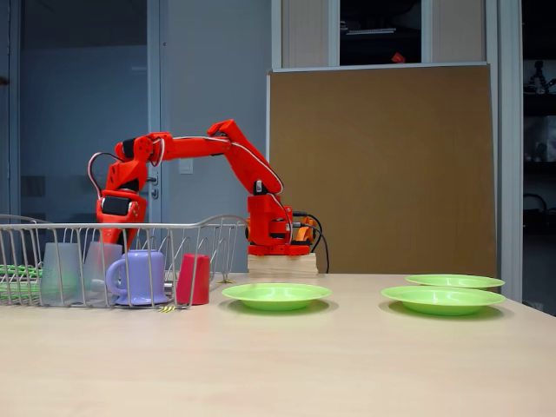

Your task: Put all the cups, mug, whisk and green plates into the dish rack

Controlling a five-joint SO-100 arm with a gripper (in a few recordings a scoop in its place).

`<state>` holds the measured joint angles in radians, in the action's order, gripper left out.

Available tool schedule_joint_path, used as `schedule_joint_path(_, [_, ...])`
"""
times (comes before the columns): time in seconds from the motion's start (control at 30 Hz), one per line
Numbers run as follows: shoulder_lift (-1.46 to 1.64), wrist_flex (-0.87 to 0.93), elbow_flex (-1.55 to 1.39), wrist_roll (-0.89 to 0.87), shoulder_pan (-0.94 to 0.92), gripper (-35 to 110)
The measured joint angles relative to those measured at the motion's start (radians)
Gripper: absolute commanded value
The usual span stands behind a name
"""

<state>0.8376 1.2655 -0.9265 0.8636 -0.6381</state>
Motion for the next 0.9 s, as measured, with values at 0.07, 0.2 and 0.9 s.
schedule_joint_path(0.07, [0.061, 0.002, -0.029, 0.000, -0.002, 18])
schedule_joint_path(0.2, [0.210, 0.002, -0.126, 0.000, 0.003, 17])
schedule_joint_path(0.9, [1.057, -0.087, -0.954, -0.463, 0.687, 36])
